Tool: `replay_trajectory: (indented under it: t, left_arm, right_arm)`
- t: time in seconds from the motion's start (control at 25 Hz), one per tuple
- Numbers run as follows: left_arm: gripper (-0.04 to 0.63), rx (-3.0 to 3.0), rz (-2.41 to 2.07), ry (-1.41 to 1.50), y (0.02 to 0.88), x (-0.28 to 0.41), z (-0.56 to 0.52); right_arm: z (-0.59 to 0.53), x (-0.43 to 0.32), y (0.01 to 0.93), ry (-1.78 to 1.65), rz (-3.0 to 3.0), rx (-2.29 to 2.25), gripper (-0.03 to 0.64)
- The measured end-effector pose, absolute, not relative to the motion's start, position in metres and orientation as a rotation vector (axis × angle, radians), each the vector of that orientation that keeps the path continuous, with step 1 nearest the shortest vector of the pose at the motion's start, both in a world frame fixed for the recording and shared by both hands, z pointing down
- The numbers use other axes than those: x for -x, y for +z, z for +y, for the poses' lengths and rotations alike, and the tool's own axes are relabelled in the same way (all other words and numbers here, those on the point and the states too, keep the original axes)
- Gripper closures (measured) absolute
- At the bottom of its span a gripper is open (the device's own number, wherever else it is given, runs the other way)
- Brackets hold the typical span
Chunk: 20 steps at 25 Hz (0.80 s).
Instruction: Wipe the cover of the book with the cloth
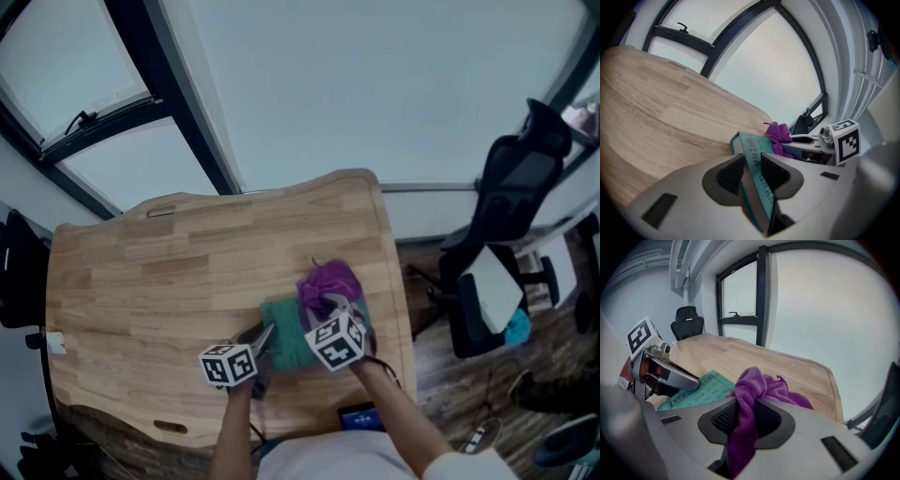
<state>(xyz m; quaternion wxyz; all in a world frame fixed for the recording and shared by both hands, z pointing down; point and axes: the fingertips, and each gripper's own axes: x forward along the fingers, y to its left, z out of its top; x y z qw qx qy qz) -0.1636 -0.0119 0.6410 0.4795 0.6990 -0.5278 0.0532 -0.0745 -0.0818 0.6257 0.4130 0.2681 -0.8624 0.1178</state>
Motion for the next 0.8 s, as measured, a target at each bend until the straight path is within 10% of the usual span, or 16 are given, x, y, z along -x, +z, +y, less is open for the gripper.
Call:
replay_trajectory:
  t: [0.8]
  left_arm:
    - [0.479,-1.704,-1.28,0.121,0.642,0.164,-0.012]
  right_arm:
    - [-0.056,0.127,0.628,0.262,-2.205,-0.528,0.537]
